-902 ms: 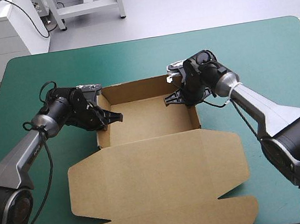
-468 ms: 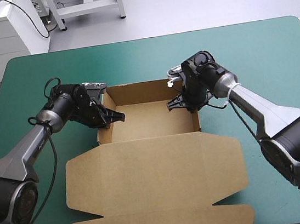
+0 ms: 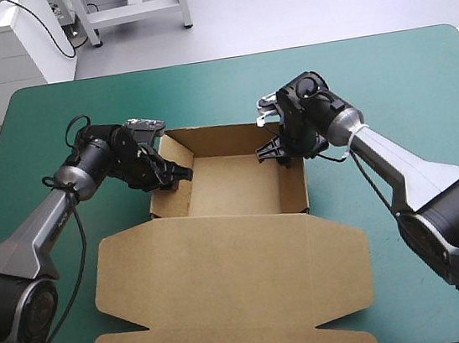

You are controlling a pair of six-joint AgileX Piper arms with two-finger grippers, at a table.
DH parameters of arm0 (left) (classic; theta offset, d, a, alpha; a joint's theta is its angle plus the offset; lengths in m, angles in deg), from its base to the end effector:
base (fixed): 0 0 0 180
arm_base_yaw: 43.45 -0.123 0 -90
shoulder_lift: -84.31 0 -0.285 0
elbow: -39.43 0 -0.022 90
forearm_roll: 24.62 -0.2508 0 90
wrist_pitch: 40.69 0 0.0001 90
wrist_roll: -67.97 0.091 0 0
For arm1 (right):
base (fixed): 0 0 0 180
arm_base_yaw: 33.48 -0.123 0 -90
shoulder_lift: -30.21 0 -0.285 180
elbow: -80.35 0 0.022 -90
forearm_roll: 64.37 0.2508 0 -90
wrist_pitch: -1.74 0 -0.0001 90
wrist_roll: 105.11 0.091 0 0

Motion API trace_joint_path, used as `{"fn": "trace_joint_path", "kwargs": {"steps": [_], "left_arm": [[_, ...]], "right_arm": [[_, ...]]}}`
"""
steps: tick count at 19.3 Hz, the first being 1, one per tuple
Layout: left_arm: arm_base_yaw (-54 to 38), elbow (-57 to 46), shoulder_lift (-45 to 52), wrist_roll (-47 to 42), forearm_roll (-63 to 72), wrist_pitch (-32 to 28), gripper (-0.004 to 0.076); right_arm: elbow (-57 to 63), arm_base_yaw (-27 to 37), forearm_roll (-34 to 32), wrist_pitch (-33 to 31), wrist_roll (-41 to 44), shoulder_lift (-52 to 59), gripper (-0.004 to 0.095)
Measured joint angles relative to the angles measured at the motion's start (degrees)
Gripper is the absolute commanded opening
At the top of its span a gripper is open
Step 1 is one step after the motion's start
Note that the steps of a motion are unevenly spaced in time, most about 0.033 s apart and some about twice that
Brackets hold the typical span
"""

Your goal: Fold the box

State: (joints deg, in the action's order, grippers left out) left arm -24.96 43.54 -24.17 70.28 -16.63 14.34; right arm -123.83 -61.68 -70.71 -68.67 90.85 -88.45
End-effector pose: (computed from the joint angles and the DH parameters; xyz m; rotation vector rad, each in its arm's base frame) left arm 0.3484 -0.1275 0.2679 0.4227 2.7613 -0.2497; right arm 0.3677 0.1864 0.2881 -0.3376 2.8367 -0.0022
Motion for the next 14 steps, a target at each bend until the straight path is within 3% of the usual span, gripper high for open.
{"fn": "trace_joint_path", "kwargs": {"steps": [8, 14], "left_arm": [[0.0, 15.0, 3.7, 0.0, -4.4, 13.6, 0.034], [0.0, 20.1, 9.3, 0.0, -12.0, 16.4, 0.0065]], "right_arm": [[-5.9, 0.0, 2.0, -0.5, -2.8, 3.4, 0.0507], [-6.1, 0.0, 2.5, -0.9, -2.5, 8.9, 0.0507]]}}
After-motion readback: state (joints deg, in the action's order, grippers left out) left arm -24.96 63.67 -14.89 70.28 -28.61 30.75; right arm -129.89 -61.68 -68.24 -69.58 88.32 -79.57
